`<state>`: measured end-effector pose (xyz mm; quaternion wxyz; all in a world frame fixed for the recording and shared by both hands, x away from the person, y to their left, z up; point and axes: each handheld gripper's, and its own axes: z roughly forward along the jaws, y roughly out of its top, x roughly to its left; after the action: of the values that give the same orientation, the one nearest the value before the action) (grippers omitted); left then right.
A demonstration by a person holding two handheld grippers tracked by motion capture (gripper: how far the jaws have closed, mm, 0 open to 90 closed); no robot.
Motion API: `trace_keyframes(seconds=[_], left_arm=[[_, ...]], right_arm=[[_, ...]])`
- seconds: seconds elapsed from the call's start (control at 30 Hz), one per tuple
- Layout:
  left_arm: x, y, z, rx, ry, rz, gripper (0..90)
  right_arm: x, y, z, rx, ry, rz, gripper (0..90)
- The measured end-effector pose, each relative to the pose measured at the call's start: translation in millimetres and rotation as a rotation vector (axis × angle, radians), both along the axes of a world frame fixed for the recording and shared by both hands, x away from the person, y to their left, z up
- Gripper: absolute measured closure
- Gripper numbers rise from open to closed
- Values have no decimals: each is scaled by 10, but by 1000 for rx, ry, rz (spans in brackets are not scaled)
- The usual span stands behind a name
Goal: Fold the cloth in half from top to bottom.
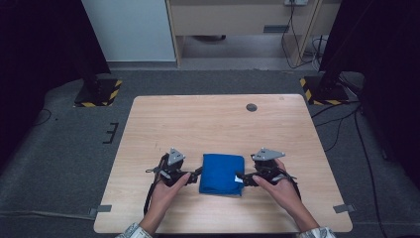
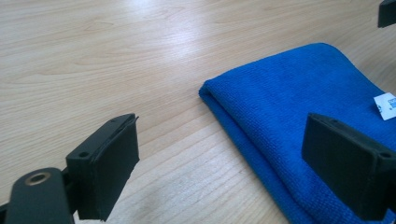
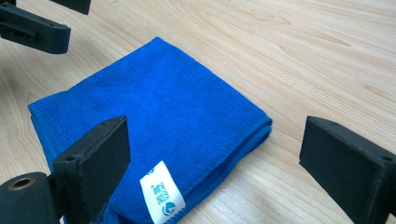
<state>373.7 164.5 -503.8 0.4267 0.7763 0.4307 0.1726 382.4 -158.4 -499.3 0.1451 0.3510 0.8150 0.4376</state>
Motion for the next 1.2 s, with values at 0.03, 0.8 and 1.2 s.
trace_keyframes(seconds=[0.03, 0.8, 1.2], left_arm=[[2, 4, 2, 1, -2, 0, 102], [-4, 49, -8, 55, -7, -28, 80], [26, 243, -13, 65, 2, -6, 72]], right_arm=[[2, -14, 4, 3, 1, -3, 87], [-38, -374, 19, 7, 14, -66, 81], [-61, -572, 1, -1, 31, -95, 67]])
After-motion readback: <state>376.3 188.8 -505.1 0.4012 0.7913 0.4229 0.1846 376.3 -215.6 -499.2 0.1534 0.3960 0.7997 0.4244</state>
